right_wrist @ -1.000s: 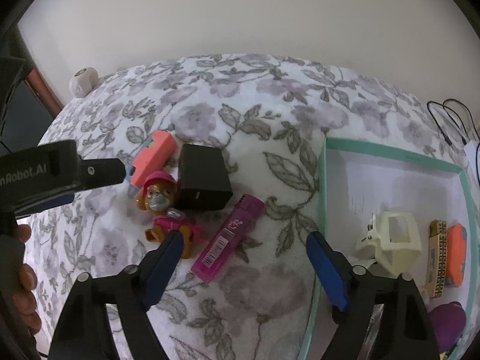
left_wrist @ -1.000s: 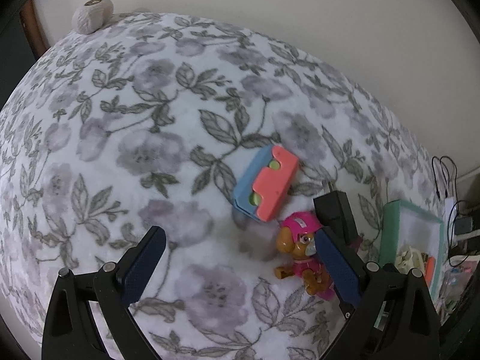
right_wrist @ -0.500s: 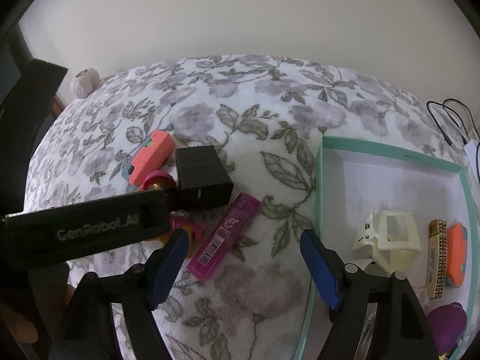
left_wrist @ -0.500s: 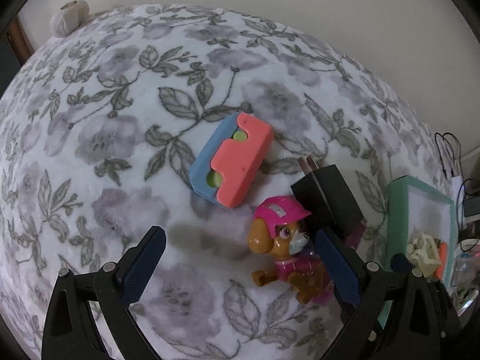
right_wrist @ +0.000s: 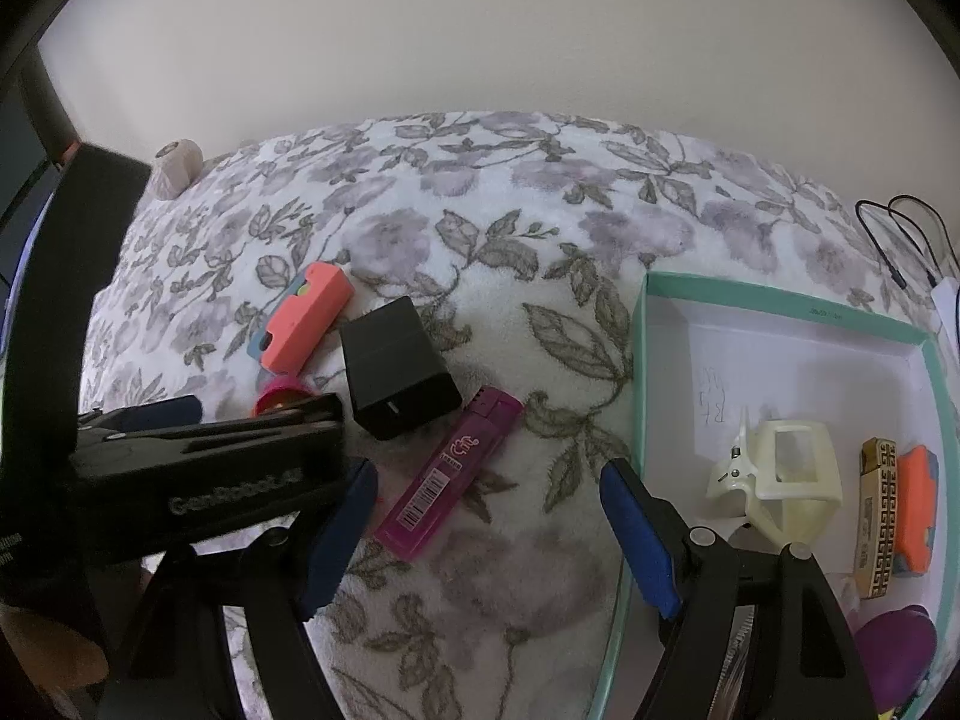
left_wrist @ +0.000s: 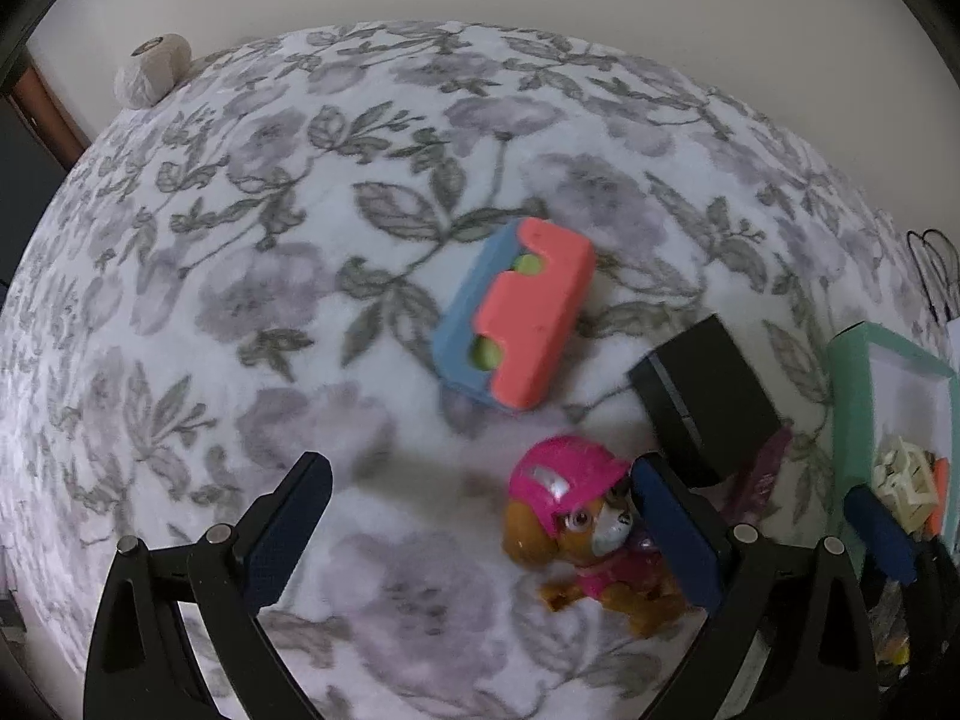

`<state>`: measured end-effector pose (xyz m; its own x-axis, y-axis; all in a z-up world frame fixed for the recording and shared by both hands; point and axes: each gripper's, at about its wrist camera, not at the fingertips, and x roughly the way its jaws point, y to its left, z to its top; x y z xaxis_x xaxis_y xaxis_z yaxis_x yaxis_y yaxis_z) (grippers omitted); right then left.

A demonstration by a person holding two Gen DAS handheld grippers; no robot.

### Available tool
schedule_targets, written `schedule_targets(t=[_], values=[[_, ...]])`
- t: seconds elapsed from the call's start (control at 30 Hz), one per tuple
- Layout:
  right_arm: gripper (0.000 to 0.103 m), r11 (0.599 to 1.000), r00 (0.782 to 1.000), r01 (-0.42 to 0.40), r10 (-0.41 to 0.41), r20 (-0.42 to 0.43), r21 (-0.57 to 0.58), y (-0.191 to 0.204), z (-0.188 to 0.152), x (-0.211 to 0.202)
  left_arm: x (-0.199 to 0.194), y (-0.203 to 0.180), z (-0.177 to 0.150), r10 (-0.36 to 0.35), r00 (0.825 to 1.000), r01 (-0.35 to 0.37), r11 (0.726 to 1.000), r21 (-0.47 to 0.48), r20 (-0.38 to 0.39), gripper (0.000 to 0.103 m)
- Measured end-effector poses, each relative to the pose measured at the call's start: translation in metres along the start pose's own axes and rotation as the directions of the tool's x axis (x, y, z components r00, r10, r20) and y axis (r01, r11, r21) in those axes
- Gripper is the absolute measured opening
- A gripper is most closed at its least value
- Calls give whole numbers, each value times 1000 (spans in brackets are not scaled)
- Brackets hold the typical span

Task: Organize rigid objects
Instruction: 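Grasp the pink lighter-shaped tube with the right tool while the left tool approaches the pink-helmet figure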

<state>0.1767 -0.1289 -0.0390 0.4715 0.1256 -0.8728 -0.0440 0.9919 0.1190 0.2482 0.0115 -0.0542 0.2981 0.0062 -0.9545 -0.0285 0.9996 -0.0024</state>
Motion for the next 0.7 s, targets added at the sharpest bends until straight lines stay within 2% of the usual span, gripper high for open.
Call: schedule_targets(t=[0.2, 0.37, 0.43, 0.7], values=[[78, 1000, 1000, 11, -11, 12, 3, 1, 1, 1, 2, 18, 7, 10, 1000, -10, 1000, 1, -22, 100], [66, 1000, 1000, 20, -20, 2, 0, 4, 0, 6, 1, 31, 12, 10, 1000, -10, 1000, -12, -27, 97], [62, 1000, 1000, 18, -18, -18, 4, 5, -1, 12, 0, 30, 13, -19, 999, 19, 1000, -5, -35, 88], [57, 995, 996, 90, -90, 1, -48, 17, -6, 25, 1, 13, 17, -20, 998, 24, 998, 65, -52, 87]])
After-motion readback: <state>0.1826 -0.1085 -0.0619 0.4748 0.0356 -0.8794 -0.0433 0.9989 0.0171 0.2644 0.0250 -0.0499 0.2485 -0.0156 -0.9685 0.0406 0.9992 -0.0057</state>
